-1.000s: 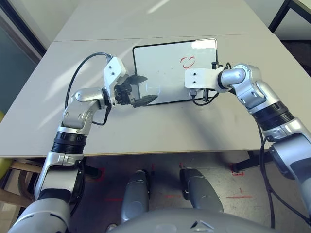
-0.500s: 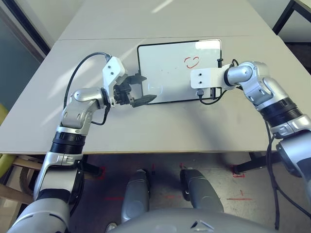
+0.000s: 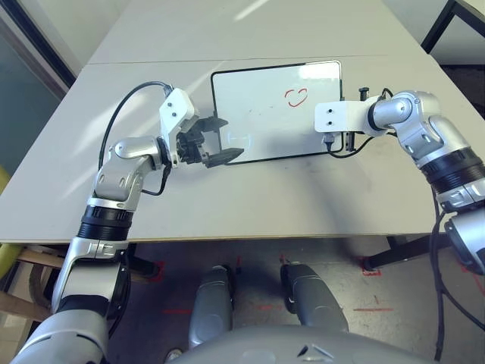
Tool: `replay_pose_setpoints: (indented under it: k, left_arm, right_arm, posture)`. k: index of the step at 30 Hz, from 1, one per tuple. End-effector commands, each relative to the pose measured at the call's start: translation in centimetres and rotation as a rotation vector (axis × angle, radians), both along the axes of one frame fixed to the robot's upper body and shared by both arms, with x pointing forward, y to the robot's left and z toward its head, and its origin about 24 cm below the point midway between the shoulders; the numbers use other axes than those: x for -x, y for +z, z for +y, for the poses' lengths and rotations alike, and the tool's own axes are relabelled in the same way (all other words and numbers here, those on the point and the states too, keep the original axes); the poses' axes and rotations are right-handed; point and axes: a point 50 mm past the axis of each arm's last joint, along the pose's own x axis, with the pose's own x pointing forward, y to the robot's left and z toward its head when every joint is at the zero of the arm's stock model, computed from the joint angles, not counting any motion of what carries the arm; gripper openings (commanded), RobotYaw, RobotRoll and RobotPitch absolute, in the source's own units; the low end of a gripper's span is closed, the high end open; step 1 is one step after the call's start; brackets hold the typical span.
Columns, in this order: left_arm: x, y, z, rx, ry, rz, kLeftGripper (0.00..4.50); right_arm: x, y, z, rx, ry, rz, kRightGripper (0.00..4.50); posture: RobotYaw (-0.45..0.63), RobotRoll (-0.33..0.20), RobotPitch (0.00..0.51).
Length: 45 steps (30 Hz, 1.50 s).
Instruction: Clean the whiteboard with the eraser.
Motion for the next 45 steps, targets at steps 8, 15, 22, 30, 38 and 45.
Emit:
replay_pose_setpoints:
  k: [8, 15, 22, 30, 38, 45]
  left_arm:
    - [0.1, 0.1, 0.3, -0.005, 0.006, 0.001, 4.5]
    - [0.1, 0.1, 0.3, -0.005, 0.008, 0.0, 4.5]
    - [0.1, 0.0, 0.3, -0.007, 0.009, 0.0, 4.5]
    - [0.0, 0.0, 0.2, -0.006, 0.004, 0.0, 4.5]
    - [0.1, 0.0, 0.3, -0.007, 0.009, -0.001, 4.5]
    - [0.2, 0.0, 0.4, -0.008, 0.012, 0.001, 4.5]
  right_arm:
    - [-0.8, 0.6, -0.6, -0.007, -0.043, -0.013, 0.16]
    - [-0.7, 0.9, 0.5, -0.026, -0.005, -0.01, 0.15]
    - [-0.4, 1.7, 0.7, -0.032, 0.019, -0.012, 0.14]
    - [-0.2, 2.0, 1.5, -0.045, 0.039, -0.018, 0.14]
    - [-0.4, 1.0, 1.9, -0.036, 0.048, -0.005, 0.14]
    - [0.1, 0.6, 3.3, -0.049, 0.098, 0.014, 0.14]
  posture:
    - [-0.17, 0.0, 0.139]
    - [-0.17, 0.0, 0.138]
    - [-0.17, 0.0, 0.135]
    - [-0.18, 0.0, 0.134]
    - [-0.17, 0.0, 0.134]
    - [-0.16, 0.0, 0.135]
